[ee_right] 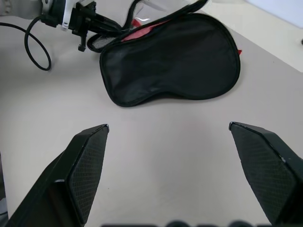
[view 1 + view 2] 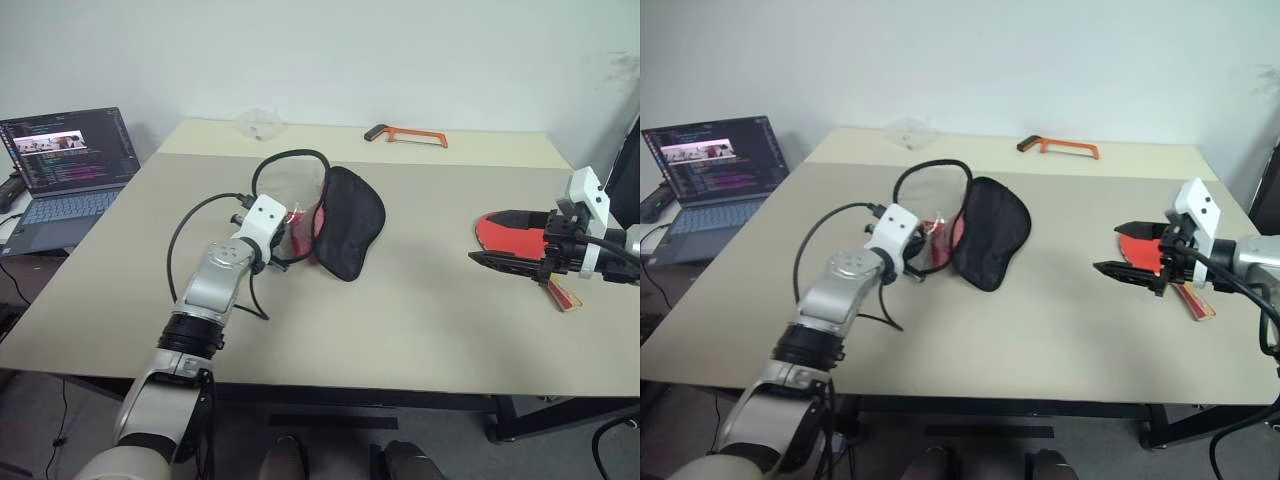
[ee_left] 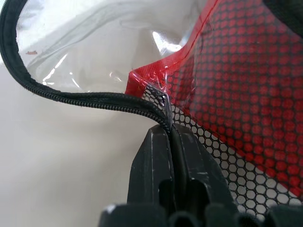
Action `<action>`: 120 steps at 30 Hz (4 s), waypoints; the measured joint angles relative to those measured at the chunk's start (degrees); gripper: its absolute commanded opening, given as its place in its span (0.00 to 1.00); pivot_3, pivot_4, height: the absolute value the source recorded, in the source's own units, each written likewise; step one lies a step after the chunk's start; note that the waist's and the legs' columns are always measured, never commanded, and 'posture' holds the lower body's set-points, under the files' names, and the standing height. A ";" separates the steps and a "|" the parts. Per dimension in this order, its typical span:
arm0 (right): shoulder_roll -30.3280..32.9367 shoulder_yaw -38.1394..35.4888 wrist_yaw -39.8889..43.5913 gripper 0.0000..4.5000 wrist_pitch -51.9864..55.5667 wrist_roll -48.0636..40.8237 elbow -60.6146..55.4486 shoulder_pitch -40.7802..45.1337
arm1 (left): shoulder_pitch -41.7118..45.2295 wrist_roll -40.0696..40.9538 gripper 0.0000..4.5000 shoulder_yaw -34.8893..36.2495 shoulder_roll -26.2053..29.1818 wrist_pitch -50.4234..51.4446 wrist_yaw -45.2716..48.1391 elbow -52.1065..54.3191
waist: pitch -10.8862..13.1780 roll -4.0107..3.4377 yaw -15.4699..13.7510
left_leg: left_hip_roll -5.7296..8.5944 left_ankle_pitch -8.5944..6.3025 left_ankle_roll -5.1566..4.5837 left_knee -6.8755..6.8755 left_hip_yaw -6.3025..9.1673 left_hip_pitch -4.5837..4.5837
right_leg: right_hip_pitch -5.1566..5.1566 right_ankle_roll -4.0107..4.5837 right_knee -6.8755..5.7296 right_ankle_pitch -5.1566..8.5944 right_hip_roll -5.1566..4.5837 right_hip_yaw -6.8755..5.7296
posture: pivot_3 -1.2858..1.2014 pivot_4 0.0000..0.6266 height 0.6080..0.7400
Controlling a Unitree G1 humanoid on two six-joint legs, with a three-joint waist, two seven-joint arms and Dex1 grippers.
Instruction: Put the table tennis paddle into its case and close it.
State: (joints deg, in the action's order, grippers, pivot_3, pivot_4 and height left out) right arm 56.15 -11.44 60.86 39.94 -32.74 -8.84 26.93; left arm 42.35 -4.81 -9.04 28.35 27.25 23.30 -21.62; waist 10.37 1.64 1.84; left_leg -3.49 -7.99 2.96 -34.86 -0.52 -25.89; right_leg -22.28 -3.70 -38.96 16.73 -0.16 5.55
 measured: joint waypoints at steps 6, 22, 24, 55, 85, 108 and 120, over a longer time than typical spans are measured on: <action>-0.01 -0.52 -0.95 1.00 0.78 -0.11 -0.79 -0.73 | 0.13 -5.25 0.00 -2.12 3.18 -4.45 0.38 -3.45 | 0.00 0.00 -0.04 | 0.00 0.00 0.00 -0.01 -0.01 -0.01 | 0.00 0.00 0.00 0.00 -0.03 0.00 | 0.52 0.24 1.00; -1.19 -0.53 -2.18 1.00 1.93 -1.65 -2.16 -0.36 | 2.12 -11.65 0.00 -6.60 -4.55 -5.39 0.08 -2.05 | 0.00 0.00 -0.04 | 0.01 0.00 0.00 -0.01 0.00 -0.01 | 0.02 -0.02 -0.01 0.01 -0.01 0.00 | 0.52 0.24 1.00; -2.47 -0.53 -3.13 1.00 2.67 -2.52 -2.18 0.46 | 2.23 -11.96 0.00 -6.60 -4.67 -5.39 0.05 -2.31 | 0.00 0.00 -0.05 | 0.01 0.00 0.00 -0.01 0.00 -0.01 | 0.01 -0.02 -0.01 0.01 -0.01 0.00 | 0.52 0.24 1.00; -54.41 -8.20 -59.88 1.00 21.65 -0.19 24.24 18.33 | -12.11 10.98 0.71 14.25 28.40 10.09 34.92 24.50 | 0.01 -0.02 1.56 | -0.17 0.00 0.00 0.28 0.01 -0.04 | -0.15 0.30 -0.04 0.05 0.06 -0.10 | 0.52 0.24 1.00; -63.26 -12.43 -60.11 0.78 17.09 -6.45 39.54 25.67 | -18.01 18.92 0.72 16.18 31.55 10.10 33.49 29.92 | -0.01 0.02 3.15 | -0.21 0.01 -0.01 0.90 -0.03 -0.18 | -0.65 0.52 -0.10 0.16 0.16 -0.06 | 0.52 0.24 1.00; -46.07 -4.21 -48.07 0.00 11.40 1.30 45.61 34.96 | -15.36 18.59 0.72 13.38 29.70 9.56 29.94 27.96 | -0.01 0.03 2.97 | -0.21 0.01 -0.01 0.89 -0.10 -0.41 | -0.92 0.52 -0.14 0.16 0.18 -0.01 | 0.52 0.24 1.00; -38.92 -2.99 -43.05 0.00 2.86 9.01 58.89 34.28 | -14.61 18.20 0.72 13.06 29.50 8.56 29.94 27.68 | -0.01 0.03 2.94 | -0.20 0.01 -0.01 0.88 -0.10 -0.46 | -0.94 0.53 -0.14 0.15 0.17 -0.01 | 0.52 0.24 1.00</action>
State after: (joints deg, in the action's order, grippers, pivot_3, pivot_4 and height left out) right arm 17.23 -14.43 17.80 42.80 -23.73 50.06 61.21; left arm 27.74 13.38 4.02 57.86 35.81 53.24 6.06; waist 10.36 1.67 4.78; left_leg -3.69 -7.97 2.95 -33.99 -0.63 -26.35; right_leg -23.22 -3.17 -39.10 16.88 0.02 5.55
